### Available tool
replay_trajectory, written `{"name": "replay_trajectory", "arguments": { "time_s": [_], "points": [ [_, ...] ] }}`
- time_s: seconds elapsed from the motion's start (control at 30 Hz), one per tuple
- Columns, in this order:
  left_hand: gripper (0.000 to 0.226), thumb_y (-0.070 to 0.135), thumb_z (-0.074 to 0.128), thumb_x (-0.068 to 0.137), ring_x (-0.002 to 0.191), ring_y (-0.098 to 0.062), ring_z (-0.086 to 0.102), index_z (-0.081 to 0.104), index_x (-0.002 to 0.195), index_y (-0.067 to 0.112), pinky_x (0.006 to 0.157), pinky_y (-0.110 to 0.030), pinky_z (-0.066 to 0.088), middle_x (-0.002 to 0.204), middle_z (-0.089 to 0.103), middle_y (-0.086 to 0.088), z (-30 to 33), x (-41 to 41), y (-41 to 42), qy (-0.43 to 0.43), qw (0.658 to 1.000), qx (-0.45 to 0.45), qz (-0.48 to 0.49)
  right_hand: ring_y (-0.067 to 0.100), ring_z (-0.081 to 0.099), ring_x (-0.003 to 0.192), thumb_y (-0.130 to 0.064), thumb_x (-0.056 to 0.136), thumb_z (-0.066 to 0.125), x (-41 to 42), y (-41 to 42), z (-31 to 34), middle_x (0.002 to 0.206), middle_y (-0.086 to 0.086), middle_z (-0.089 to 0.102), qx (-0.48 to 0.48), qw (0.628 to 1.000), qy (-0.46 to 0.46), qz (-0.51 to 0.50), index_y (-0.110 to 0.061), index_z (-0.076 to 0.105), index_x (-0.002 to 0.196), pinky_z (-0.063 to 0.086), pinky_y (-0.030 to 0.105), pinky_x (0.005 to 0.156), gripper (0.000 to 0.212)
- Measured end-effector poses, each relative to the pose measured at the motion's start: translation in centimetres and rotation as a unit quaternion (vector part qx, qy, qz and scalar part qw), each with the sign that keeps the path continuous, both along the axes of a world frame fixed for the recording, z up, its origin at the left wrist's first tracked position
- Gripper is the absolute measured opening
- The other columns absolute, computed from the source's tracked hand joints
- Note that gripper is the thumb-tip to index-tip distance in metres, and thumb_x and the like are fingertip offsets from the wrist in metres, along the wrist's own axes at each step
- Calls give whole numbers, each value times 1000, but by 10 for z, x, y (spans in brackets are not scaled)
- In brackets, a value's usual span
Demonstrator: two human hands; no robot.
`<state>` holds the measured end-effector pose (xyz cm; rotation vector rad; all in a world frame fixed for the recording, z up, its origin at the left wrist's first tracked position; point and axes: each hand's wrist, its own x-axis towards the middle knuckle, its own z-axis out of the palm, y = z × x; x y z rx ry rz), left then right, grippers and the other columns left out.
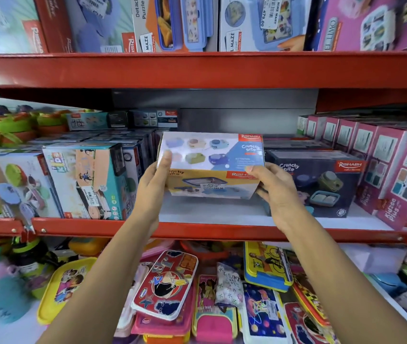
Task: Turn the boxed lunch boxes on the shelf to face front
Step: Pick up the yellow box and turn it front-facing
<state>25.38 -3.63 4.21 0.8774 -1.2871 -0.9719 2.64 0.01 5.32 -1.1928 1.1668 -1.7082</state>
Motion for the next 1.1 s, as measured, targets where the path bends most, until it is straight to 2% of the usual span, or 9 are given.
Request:
{"name": "replay_trajectory", "arguments": {
  "time_s": [0.1,0.2,0.3,0.47,0.6,0.73,0.87,0.97,1.1],
  "points": [
    [74,70,71,67,110,-18,68,63,122,20,104,-43,48,116,74,2,0,1,2,-6,1000,8,0,20,67,104,-16,72,76,-6,2,0,104,1,73,-26,999,31,25,-17,63,107,51,31,92,38],
    [56,50,81,72,107,-13,69,65,118,22,102,-40,50,112,75,6,-3,3,4,-27,1000,-10,-5,18,67,101,-13,69,77,-9,5,1,101,0,73,-29,997,52,40,-20,65,103,50,29,90,36],
    [73,37,88,67,109,-11,68,56,129,18,94,-29,53,119,71,4,-6,5,5,-49,998,-40,-21,17,66,92,-23,77,76,-9,8,1,90,-3,74,-20,999,22,29,-23,70,87,48,31,87,12],
    [88,19,90,62,119,-17,62,45,138,20,97,-33,53,131,63,-3,-7,10,2,-86,993,-63,-55,13,68,80,-45,70,78,-3,9,2,81,-3,74,5,999,-37,-8,-18,70,92,50,28,73,36],
    [73,42,87,67,112,-14,65,50,129,27,91,-30,53,123,67,4,-3,9,8,-70,994,-56,-61,9,67,70,-31,75,76,-6,10,7,72,-5,73,-2,999,-46,4,-15,71,90,47,22,61,22],
    [59,82,57,70,109,-23,61,57,102,32,101,-49,46,106,63,3,0,7,7,-47,998,-25,-31,8,65,65,-25,76,76,-6,8,9,69,-4,71,-4,999,-43,7,-15,68,86,47,21,57,16],
    [47,71,64,76,103,-27,62,56,93,29,103,-55,44,95,61,2,-5,4,2,-16,1000,-15,-13,10,66,63,-11,73,75,-6,6,7,67,-5,71,-20,998,-53,21,-17,67,86,49,21,55,17],
    [46,51,75,73,119,-31,60,57,110,31,108,-61,39,113,69,4,-10,6,-1,0,999,-1,-34,13,68,68,-10,59,76,-7,5,7,77,-2,72,-18,998,-51,30,-14,67,100,51,23,56,42],
    [90,35,81,65,131,-23,53,40,144,25,112,-49,39,140,58,-3,-11,13,-1,1,997,-1,-81,16,71,89,-11,62,82,-10,2,4,98,3,75,-16,998,-39,43,-12,63,116,55,27,70,58]
  ]
}}
